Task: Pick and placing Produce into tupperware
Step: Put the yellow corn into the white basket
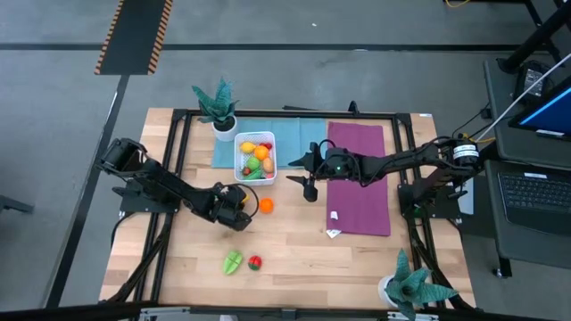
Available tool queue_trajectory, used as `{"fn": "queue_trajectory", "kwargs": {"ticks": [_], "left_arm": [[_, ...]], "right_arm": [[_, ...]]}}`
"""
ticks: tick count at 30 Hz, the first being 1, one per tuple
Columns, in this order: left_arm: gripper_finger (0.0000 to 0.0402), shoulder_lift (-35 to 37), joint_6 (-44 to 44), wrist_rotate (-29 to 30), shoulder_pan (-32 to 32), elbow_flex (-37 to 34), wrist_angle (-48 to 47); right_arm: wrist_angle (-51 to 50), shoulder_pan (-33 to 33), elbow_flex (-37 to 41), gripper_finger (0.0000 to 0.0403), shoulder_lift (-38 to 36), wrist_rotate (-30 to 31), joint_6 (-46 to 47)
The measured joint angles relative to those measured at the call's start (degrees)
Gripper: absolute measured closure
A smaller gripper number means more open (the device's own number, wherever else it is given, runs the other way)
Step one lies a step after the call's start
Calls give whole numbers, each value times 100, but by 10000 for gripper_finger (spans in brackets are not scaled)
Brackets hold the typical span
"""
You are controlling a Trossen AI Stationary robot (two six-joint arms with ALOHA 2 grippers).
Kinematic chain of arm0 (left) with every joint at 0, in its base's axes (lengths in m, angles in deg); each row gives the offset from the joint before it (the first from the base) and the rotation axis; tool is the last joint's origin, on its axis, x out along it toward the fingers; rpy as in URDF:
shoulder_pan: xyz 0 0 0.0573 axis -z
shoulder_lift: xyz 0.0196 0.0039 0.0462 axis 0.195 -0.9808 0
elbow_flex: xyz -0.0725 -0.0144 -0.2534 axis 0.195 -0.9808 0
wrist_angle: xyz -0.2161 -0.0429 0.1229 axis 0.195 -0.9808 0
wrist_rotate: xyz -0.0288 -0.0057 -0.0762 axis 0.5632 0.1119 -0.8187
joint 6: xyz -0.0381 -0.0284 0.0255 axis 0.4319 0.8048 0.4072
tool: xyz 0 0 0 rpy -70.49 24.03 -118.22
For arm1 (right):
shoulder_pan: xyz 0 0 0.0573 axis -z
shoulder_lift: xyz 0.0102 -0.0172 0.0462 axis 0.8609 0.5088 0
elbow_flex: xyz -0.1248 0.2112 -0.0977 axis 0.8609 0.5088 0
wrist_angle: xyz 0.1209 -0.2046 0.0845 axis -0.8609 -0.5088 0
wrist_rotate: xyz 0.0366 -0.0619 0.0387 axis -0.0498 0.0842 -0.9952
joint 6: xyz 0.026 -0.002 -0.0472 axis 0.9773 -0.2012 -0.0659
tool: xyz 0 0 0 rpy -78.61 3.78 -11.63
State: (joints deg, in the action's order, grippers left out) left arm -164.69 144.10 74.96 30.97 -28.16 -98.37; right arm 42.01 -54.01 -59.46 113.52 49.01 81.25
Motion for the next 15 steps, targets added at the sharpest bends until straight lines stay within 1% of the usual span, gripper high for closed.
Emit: {"fn": "queue_trajectory", "kwargs": {"ticks": [4, 7, 11, 15], "left_arm": [[386, 24, -236, -7, 0, 0, -55], [395, 171, -378, -56, 0, 0, -202], [394, 687, -771, -138, -6, -57, -680], [398, 1441, -800, 130, 1, -32, -1163]], "right_arm": [[0, 0, -2, 190, 0, 0, 2], [0, 0, -2, 190, 0, 0, 2], [-2, 0, -2, 190, 0, 0, 0], [-32, 0, -7, 190, 0, 0, -20]]}}
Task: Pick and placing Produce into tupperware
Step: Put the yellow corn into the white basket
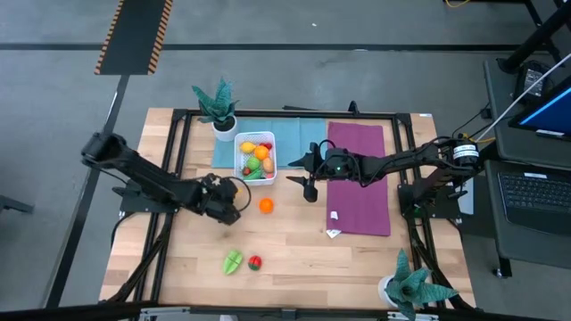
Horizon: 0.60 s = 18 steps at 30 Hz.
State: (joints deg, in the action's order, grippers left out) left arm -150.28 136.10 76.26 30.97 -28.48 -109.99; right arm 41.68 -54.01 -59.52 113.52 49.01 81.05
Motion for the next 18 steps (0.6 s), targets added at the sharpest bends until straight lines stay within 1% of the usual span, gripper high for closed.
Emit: {"fn": "queue_trajectory", "kwargs": {"ticks": [4, 7, 11, 14, 16, 18], "left_arm": [[398, 717, -216, 272, 95, 5, -87], [398, 1156, -457, 413, 233, 5, -74], [399, 1625, -728, 792, 491, -7, 13], [399, 1882, -1106, 1224, 710, -219, 568], [399, 2001, -1518, 1392, 816, -498, 1303], [400, 2123, -1928, 1391, 864, -871, 2084]], "right_arm": [[-14, 2, 0, 190, 0, 0, -12], [-46, 3, 0, 190, 0, -1, -24], [-87, 4, 0, 190, 0, -1, -76], [-94, 2, 0, 190, 0, -2, -162], [-95, 2, 0, 190, 0, 0, -159], [-95, 2, 0, 190, 0, 0, -157]]}}
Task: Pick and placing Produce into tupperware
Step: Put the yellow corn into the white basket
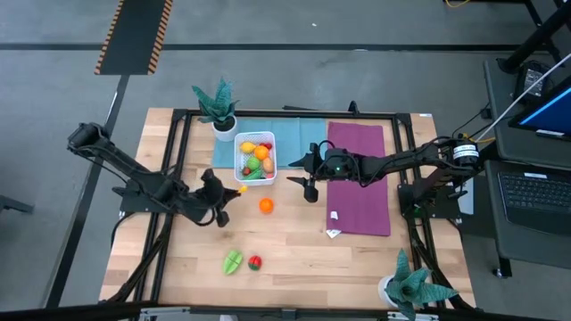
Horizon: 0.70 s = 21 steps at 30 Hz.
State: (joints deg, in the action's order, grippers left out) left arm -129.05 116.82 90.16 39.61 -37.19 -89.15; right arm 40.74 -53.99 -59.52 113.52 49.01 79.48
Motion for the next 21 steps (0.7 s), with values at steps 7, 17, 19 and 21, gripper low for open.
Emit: {"fn": "queue_trajectory", "kwargs": {"ticks": [7, 17, 19, 21], "left_arm": [[400, 326, -1664, -652, 5, -1303, 3284], [401, 332, -2624, -1303, -388, -2356, 5857], [401, 332, -2622, -1316, -490, -2356, 5855], [401, 332, -2622, -1312, -618, -2356, 5855]], "right_arm": [[80, 0, 0, 190, 2, -2, 26], [265, -4, 0, 190, 2, -4, 46], [267, -4, 0, 190, 1, -4, 46], [267, -4, 0, 190, 2, -2, 46]]}}
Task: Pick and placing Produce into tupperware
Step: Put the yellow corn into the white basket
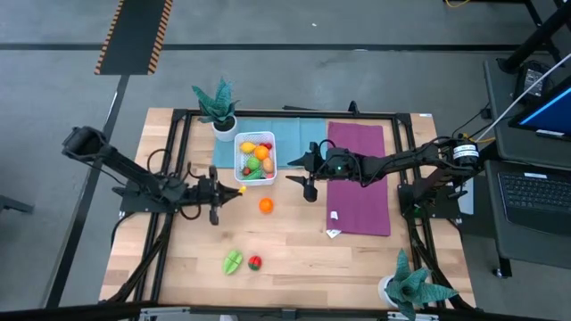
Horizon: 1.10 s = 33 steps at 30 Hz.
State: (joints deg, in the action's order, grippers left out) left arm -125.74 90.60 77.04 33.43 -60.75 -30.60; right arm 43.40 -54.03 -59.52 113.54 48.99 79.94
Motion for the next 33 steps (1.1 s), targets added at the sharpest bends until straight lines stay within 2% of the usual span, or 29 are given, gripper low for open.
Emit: {"fn": "queue_trajectory", "kwargs": {"ticks": [8, 13, 18, 26, 29, 33], "left_arm": [[401, 0, 134, 819, -741, 0, 37], [401, 0, 152, 862, -1143, 0, 37], [401, -39, 397, 285, -1526, 0, 32], [401, -274, 599, -469, -2228, 22, 3], [401, -413, 595, -827, -2437, 209, -119], [401, -676, 419, -1114, -2692, 683, -771]], "right_arm": [[-2, 0, 0, 190, 0, -2, -37], [-2, 0, 0, 190, 0, 0, -47], [176, 17, 2, 190, 0, -6, 341], [321, 185, 8, 190, -54, -4, 73], [341, 281, 7, 190, -222, -4, -73], [276, 359, 11, 190, -493, 5, -236]]}}
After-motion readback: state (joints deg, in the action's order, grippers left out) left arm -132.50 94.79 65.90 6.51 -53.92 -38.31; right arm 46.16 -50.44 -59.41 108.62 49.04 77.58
